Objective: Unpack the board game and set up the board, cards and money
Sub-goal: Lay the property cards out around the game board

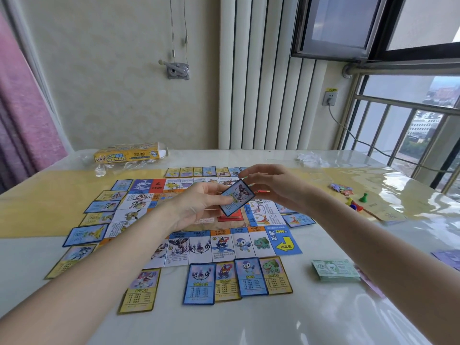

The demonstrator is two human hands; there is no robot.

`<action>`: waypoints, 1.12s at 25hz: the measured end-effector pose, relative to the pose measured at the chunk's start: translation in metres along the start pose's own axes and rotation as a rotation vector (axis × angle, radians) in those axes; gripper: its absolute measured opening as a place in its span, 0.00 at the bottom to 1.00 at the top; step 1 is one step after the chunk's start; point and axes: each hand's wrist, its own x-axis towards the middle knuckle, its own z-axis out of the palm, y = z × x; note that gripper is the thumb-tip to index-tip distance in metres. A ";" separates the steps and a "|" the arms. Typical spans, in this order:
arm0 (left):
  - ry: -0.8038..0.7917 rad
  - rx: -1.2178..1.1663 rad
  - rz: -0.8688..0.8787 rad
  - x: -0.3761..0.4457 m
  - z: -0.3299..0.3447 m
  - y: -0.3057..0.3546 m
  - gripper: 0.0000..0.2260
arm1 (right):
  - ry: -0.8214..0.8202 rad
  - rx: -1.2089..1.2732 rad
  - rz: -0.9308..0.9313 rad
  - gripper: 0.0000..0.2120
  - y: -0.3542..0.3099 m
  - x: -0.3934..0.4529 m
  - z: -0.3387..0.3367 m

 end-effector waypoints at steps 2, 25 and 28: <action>0.004 0.016 0.012 -0.002 0.000 0.001 0.06 | -0.005 -0.098 0.010 0.07 -0.001 -0.002 0.005; -0.168 1.358 -0.299 -0.097 -0.067 -0.003 0.07 | -0.144 -0.588 0.113 0.04 0.032 -0.008 0.129; -0.203 1.417 -0.351 -0.098 -0.063 -0.011 0.08 | -0.153 -0.773 0.003 0.09 0.037 -0.011 0.137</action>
